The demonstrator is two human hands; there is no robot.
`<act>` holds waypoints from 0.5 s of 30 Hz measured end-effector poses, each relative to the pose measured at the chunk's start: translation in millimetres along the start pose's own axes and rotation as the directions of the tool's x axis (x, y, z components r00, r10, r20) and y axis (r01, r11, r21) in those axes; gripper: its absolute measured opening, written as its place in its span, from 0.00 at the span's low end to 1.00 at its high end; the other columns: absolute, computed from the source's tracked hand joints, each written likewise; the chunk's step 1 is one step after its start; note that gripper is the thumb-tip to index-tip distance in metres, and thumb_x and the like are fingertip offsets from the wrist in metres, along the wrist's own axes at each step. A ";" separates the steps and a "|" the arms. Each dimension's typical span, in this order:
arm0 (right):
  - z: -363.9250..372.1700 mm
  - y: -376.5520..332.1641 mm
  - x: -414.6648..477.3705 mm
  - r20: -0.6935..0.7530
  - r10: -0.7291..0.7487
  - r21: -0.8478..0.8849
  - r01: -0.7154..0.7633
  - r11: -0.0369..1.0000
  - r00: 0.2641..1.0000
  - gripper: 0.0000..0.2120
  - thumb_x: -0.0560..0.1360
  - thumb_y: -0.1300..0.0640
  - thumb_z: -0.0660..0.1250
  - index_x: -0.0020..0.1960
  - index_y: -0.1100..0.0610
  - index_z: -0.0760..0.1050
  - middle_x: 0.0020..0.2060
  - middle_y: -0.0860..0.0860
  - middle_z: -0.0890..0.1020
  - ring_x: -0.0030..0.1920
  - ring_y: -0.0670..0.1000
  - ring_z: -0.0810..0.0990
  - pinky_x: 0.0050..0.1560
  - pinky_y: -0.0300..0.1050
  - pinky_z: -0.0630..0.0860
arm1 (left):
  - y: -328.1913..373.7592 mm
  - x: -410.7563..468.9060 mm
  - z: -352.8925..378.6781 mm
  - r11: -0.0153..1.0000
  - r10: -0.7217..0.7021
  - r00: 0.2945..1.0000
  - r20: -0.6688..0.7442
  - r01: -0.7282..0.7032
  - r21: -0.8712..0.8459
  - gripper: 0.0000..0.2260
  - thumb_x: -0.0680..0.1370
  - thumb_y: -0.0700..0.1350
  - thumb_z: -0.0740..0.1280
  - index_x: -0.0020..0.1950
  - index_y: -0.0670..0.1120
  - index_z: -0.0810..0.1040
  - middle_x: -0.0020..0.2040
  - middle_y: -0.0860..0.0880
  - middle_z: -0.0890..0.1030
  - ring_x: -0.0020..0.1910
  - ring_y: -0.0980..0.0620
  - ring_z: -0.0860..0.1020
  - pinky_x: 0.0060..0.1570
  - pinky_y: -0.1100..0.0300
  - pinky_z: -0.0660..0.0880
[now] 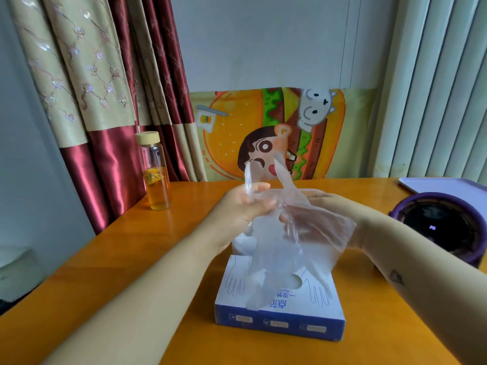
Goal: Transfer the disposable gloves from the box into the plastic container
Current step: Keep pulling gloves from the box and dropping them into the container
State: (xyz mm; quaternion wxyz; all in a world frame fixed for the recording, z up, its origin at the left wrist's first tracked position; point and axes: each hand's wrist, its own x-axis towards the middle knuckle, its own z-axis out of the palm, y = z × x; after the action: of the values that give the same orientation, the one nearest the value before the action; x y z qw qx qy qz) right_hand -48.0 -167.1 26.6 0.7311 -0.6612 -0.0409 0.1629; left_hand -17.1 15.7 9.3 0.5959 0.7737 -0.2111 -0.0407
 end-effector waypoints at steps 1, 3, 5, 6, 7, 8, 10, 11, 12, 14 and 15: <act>-2.0 -0.2 -1.1 -0.029 -0.015 0.005 0.015 1.000 0.999 0.09 0.74 0.57 0.62 0.49 0.59 0.79 0.38 0.54 0.85 0.37 0.50 0.84 0.38 0.44 0.82 | -0.5 3.4 0.4 1.000 0.000 0.999 -0.052 -0.001 -0.015 0.18 0.76 0.45 0.69 0.65 0.48 0.74 0.53 0.47 0.83 0.51 0.53 0.82 0.58 0.55 0.75; -14.6 -1.7 0.0 -0.030 -0.068 0.048 0.069 0.996 0.997 0.18 0.77 0.46 0.59 0.55 0.57 0.79 0.48 0.56 0.85 0.47 0.55 0.84 0.48 0.50 0.81 | -0.4 13.2 -2.7 1.000 0.004 0.987 -0.158 -0.007 -0.017 0.15 0.78 0.42 0.68 0.64 0.48 0.75 0.50 0.46 0.84 0.46 0.53 0.83 0.54 0.52 0.78; -25.8 -0.4 0.1 -0.094 -0.148 0.137 0.160 0.978 0.985 0.24 0.75 0.39 0.57 0.61 0.54 0.76 0.53 0.57 0.82 0.50 0.57 0.81 0.54 0.54 0.78 | -1.2 22.4 -10.7 0.999 0.021 0.970 -0.241 -0.028 -0.024 0.14 0.78 0.41 0.68 0.63 0.47 0.75 0.48 0.48 0.83 0.42 0.55 0.83 0.45 0.59 0.80; -31.3 0.6 -0.4 -0.147 -0.198 0.158 0.220 0.963 0.969 0.24 0.74 0.38 0.59 0.60 0.53 0.75 0.54 0.58 0.82 0.51 0.58 0.81 0.54 0.55 0.77 | -0.3 27.5 -14.2 0.999 0.034 0.963 -0.267 -0.040 -0.018 0.14 0.78 0.40 0.68 0.63 0.47 0.75 0.47 0.49 0.83 0.40 0.57 0.82 0.41 0.64 0.79; -34.7 1.0 -1.0 -0.188 -0.252 0.143 0.280 0.949 0.949 0.22 0.72 0.38 0.63 0.58 0.53 0.75 0.54 0.59 0.81 0.52 0.59 0.80 0.55 0.56 0.77 | -0.3 34.8 -17.5 0.999 0.038 0.957 -0.289 -0.041 -0.004 0.14 0.78 0.40 0.68 0.62 0.48 0.74 0.46 0.50 0.82 0.38 0.58 0.82 0.38 0.68 0.77; -36.5 2.4 0.1 -0.212 -0.314 0.081 0.337 0.938 0.925 0.20 0.71 0.40 0.67 0.55 0.53 0.75 0.54 0.58 0.81 0.54 0.59 0.80 0.55 0.56 0.77 | -0.7 43.0 -20.4 0.999 0.036 0.951 -0.308 -0.033 0.016 0.14 0.77 0.41 0.68 0.62 0.48 0.74 0.46 0.51 0.82 0.37 0.58 0.81 0.38 0.68 0.76; -36.3 7.3 3.3 -0.216 -0.423 -0.131 0.403 0.906 0.880 0.14 0.69 0.46 0.74 0.47 0.54 0.75 0.49 0.52 0.83 0.55 0.56 0.80 0.55 0.53 0.78 | -2.3 58.4 -22.4 0.998 0.015 0.943 -0.332 0.003 0.055 0.15 0.77 0.43 0.69 0.63 0.46 0.75 0.50 0.48 0.82 0.41 0.55 0.81 0.44 0.62 0.78; -35.5 8.6 5.9 -0.216 -0.456 -0.260 0.399 0.879 0.864 0.11 0.69 0.51 0.74 0.45 0.55 0.76 0.45 0.49 0.83 0.54 0.53 0.81 0.54 0.50 0.79 | -2.9 65.8 -21.3 0.996 0.003 0.943 -0.334 0.026 0.081 0.17 0.77 0.44 0.69 0.65 0.47 0.74 0.52 0.45 0.82 0.45 0.52 0.81 0.47 0.60 0.77; -34.7 9.3 8.7 -0.219 -0.476 -0.385 0.372 0.844 0.852 0.06 0.71 0.55 0.72 0.44 0.56 0.76 0.43 0.48 0.83 0.51 0.51 0.82 0.52 0.46 0.80 | -3.4 71.4 -19.6 0.993 -0.009 0.943 -0.333 0.048 0.107 0.17 0.77 0.45 0.69 0.65 0.48 0.74 0.54 0.44 0.82 0.47 0.50 0.81 0.46 0.60 0.76; -35.7 8.9 17.5 -0.221 -0.498 -0.594 0.289 0.751 0.838 0.04 0.73 0.60 0.69 0.47 0.55 0.79 0.47 0.46 0.83 0.46 0.45 0.82 0.48 0.39 0.80 | -6.6 83.0 -15.5 0.986 -0.031 0.950 -0.311 0.081 0.148 0.18 0.77 0.45 0.68 0.66 0.48 0.73 0.52 0.45 0.81 0.44 0.50 0.80 0.40 0.62 0.74; -37.3 8.1 23.6 -0.220 -0.505 -0.675 0.244 0.697 0.834 0.08 0.74 0.61 0.69 0.51 0.54 0.80 0.50 0.44 0.82 0.45 0.42 0.82 0.46 0.34 0.79 | -9.2 89.5 -12.9 0.983 -0.041 0.956 -0.290 0.092 0.162 0.18 0.77 0.44 0.68 0.67 0.47 0.72 0.50 0.46 0.81 0.41 0.52 0.79 0.38 0.63 0.74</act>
State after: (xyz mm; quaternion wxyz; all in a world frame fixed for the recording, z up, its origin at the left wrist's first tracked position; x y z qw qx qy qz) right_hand -17.0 -195.1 10.4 0.4820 -0.8591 -0.0829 -0.1505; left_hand 70.8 -4.4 21.2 0.5488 0.8271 -0.0994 0.0698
